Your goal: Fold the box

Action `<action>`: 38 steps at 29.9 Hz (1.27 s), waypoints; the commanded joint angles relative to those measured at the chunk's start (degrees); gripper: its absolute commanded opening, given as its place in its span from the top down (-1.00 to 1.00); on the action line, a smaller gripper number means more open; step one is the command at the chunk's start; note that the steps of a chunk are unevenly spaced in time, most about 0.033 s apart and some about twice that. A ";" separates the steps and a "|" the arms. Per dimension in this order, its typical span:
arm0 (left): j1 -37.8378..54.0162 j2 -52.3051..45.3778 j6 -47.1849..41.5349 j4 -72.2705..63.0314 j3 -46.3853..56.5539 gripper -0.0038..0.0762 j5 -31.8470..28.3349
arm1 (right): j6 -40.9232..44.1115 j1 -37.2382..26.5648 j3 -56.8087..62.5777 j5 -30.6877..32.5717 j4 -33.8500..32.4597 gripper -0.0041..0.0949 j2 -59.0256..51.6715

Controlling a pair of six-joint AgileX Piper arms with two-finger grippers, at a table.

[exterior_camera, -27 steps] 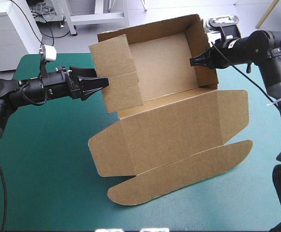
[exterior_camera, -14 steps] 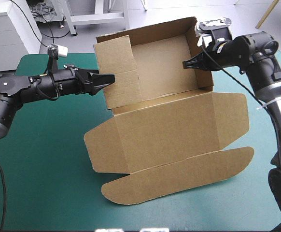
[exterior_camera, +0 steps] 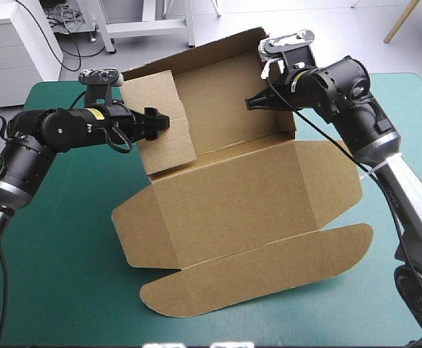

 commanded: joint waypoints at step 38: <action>-5.98 1.94 -8.35 10.90 -4.58 0.93 -6.63 | 4.03 0.79 -1.63 -1.88 -1.70 0.94 -5.02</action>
